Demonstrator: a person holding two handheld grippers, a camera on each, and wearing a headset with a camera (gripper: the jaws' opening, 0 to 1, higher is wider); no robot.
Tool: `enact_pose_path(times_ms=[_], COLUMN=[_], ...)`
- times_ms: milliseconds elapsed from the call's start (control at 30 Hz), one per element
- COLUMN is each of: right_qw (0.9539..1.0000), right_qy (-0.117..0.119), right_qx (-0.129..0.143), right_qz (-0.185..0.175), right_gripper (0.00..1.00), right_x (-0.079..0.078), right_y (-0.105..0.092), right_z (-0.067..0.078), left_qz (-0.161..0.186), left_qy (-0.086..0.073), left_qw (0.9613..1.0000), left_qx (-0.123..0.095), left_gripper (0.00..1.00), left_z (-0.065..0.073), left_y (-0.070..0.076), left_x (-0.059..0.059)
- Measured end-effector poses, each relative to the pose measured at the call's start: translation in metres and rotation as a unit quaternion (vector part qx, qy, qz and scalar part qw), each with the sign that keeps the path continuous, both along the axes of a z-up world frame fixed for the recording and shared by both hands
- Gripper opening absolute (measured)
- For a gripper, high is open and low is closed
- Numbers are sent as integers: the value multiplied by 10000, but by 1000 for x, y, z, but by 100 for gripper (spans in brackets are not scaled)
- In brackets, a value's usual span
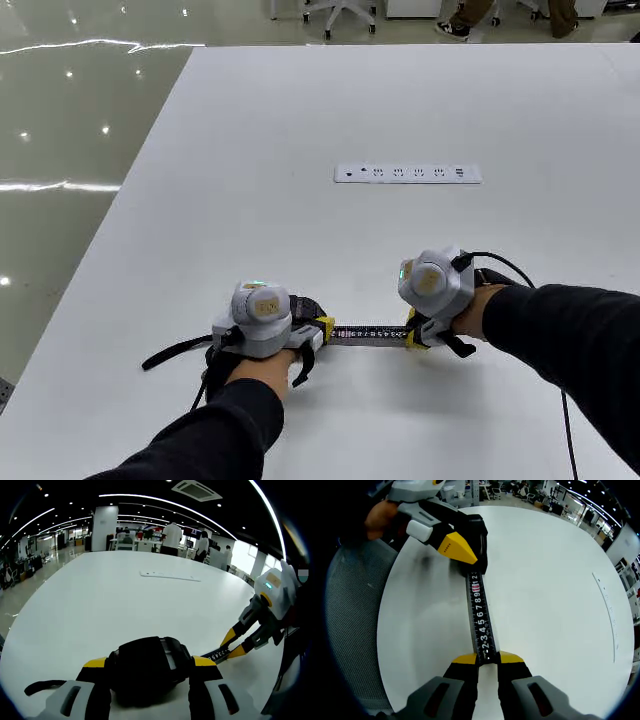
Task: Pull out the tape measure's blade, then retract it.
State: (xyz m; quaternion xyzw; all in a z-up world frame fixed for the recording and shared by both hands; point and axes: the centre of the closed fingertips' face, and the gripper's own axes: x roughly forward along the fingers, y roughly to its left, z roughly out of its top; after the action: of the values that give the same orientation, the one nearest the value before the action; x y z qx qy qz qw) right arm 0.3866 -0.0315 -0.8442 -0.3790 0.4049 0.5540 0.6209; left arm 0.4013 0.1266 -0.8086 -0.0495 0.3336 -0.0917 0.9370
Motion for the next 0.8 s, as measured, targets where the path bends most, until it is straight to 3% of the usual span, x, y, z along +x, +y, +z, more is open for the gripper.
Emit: enact_pose_path(times_ms=[800], right_qw=[9997], right_qy=[11], right_qx=[243], right_qz=[34], right_gripper=[10], right_x=[-1], right_y=[21], right_z=[3], left_qz=[46], left_qy=[15], left_qw=[10000], left_qx=[-42], left_gripper=[59], left_z=[-1], left_y=[0], left_x=[1])
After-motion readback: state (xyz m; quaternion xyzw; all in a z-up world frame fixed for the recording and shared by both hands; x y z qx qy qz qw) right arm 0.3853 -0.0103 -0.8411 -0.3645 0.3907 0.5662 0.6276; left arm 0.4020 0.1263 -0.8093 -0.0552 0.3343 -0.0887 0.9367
